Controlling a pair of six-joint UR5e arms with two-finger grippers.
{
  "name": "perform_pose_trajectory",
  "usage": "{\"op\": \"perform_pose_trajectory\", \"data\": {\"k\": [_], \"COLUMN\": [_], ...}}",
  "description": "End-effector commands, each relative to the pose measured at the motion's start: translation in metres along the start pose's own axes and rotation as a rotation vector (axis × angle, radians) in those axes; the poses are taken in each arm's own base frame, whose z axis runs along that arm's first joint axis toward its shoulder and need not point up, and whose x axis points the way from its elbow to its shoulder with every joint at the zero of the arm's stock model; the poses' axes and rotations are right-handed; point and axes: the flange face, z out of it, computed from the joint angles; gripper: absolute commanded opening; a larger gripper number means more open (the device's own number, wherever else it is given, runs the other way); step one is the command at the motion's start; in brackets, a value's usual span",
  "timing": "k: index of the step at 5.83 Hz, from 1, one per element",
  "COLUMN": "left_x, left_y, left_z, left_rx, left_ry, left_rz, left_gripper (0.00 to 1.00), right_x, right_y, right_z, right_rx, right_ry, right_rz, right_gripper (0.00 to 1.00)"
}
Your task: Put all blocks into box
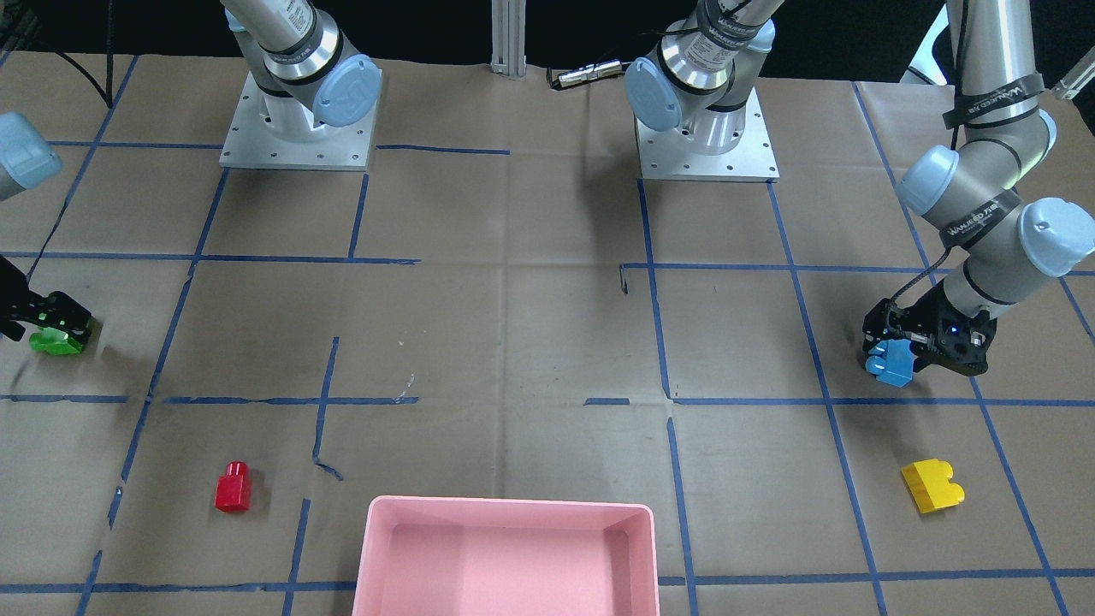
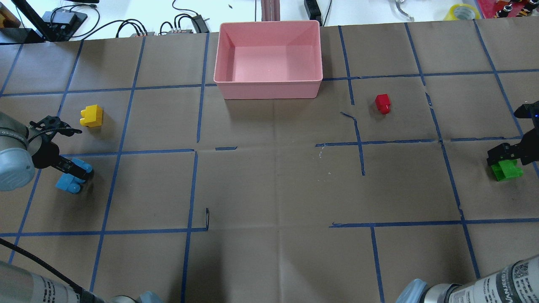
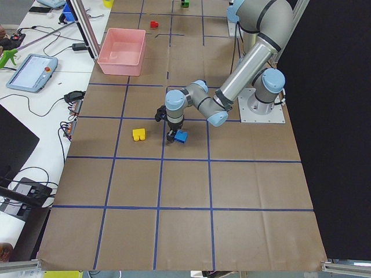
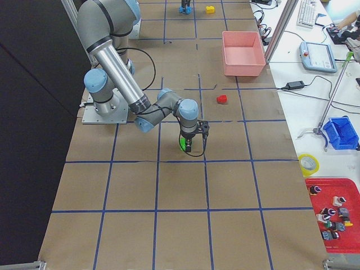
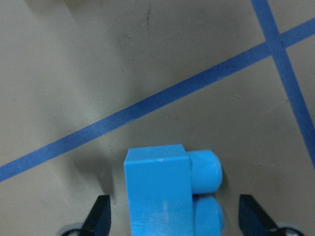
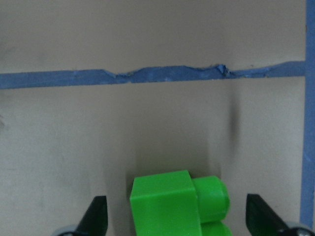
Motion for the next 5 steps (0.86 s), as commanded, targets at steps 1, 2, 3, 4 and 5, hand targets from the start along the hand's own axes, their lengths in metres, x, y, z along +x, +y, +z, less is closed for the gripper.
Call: {"op": "perform_pose_trajectory", "data": {"k": [1,2,3,4,5], "left_x": [-0.0001,-0.0001,-0.0001,-0.0013,-0.0025], "left_y": [0.0001,0.0001,0.0002,0.0001,-0.0002], "left_z": [0.0004,0.0004,0.0004,-0.0015,-0.0052], "left_rx": [-0.001,-0.001,-0.003,-0.005,-0.004], "left_ry": [0.0,0.0,0.0,-0.006,-0.016], "left_rz": [0.015,0.018,0.019,0.021,0.024], "left_gripper": [0.56,0.49,0.39,0.18,0.0], "right_x": [0.0116,0.0106,0.009,0.0081,0.0081], "right_y": [0.0058,0.0067,0.0073,0.0084,0.0084], "right_z": [-0.0011,-0.0014,-0.0002,0.0019,0.0027], "right_rx": [0.0,0.0,-0.003,-0.008,-0.009], "right_ry": [0.002,0.0,-0.003,-0.008,-0.009], "right_rz": [0.024,0.026,0.027,0.027,0.028], "right_gripper": [0.99,0.99,0.99,0.99,0.99]}}
